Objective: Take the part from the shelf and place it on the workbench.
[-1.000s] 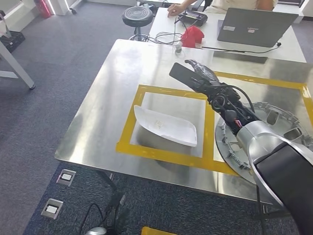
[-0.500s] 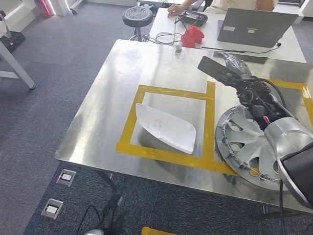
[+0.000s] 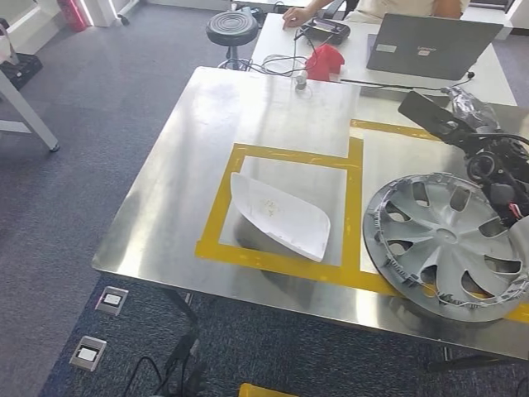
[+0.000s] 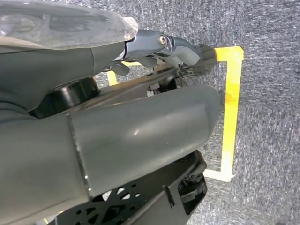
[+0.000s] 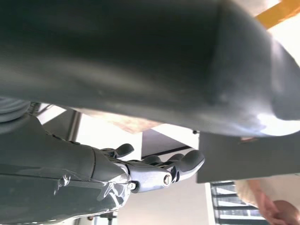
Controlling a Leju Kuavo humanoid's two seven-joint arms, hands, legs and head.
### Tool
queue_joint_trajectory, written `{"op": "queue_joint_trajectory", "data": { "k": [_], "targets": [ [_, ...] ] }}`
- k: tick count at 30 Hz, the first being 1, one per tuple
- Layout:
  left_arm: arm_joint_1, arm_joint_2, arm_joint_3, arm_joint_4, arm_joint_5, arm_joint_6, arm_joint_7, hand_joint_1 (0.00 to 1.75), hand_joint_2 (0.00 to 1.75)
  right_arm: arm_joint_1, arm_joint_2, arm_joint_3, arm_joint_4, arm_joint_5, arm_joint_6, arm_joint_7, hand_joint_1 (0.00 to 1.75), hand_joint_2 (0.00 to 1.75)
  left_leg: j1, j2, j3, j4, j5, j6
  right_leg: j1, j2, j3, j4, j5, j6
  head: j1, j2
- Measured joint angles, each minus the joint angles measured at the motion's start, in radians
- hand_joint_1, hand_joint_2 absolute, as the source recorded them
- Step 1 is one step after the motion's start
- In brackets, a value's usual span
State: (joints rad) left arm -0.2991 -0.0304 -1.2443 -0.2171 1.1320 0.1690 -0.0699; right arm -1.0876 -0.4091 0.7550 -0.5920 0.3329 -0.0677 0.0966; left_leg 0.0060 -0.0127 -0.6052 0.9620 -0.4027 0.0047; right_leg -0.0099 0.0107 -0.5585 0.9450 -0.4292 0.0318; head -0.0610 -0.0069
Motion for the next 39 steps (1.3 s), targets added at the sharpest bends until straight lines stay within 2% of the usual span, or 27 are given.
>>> {"op": "queue_joint_trajectory", "data": {
  "k": [9, 16, 22, 28, 35, 39],
  "targets": [
    [0.023, 0.017, 0.003, 0.0, 0.011, -0.002, -0.019, 0.0, 0.0, 0.108, -0.137, -0.063, -0.105, 0.028, 0.002, 0.09, 0.0, 0.0, 0.0, -0.001, 0.002, 0.0, 0.0, 0.0, 0.0, -0.001, 0.002, -0.001, -0.001, 0.001, 0.0, 0.0],
    [0.038, 0.023, 0.018, 0.0, 0.017, -0.001, -0.024, 0.0, 0.0, 0.251, -0.253, -0.158, -0.181, 0.012, -0.021, 0.143, 0.0, 0.0, -0.001, -0.001, 0.004, -0.001, -0.002, 0.003, 0.0, -0.001, 0.005, -0.001, -0.002, 0.002, 0.001, 0.0],
    [0.047, 0.027, 0.024, 0.0, 0.016, 0.003, -0.024, 0.0, 0.0, 0.393, -0.327, -0.252, -0.214, -0.002, -0.047, 0.165, 0.0, 0.0, -0.001, -0.002, 0.007, -0.001, -0.003, 0.004, 0.0, -0.003, 0.008, -0.002, -0.004, 0.005, 0.001, 0.0],
    [0.049, 0.029, 0.031, 0.0, 0.011, 0.004, -0.02, 0.0, 0.0, 0.532, -0.375, -0.357, -0.228, 0.016, -0.051, 0.181, 0.0, 0.0, -0.001, -0.003, 0.007, -0.002, -0.004, 0.004, -0.001, -0.003, 0.009, -0.002, -0.004, 0.005, 0.001, 0.0],
    [0.05, 0.029, 0.037, 0.0, -0.002, 0.001, -0.01, 0.0, 0.0, 0.658, -0.404, -0.457, -0.239, 0.045, -0.046, 0.207, 0.0, 0.0, -0.002, -0.003, 0.008, -0.003, -0.004, 0.004, -0.001, -0.003, 0.009, -0.002, -0.005, 0.006, 0.001, 0.0],
    [0.05, 0.028, 0.046, 0.0, -0.008, -0.001, -0.01, 0.0, 0.0, 0.72, -0.423, -0.529, -0.272, 0.1, 0.0, 0.244, 0.0, 0.0, -0.002, -0.003, 0.008, -0.003, -0.004, 0.004, -0.002, -0.004, 0.009, -0.002, -0.005, 0.006, 0.001, 0.0]
  ]
}}
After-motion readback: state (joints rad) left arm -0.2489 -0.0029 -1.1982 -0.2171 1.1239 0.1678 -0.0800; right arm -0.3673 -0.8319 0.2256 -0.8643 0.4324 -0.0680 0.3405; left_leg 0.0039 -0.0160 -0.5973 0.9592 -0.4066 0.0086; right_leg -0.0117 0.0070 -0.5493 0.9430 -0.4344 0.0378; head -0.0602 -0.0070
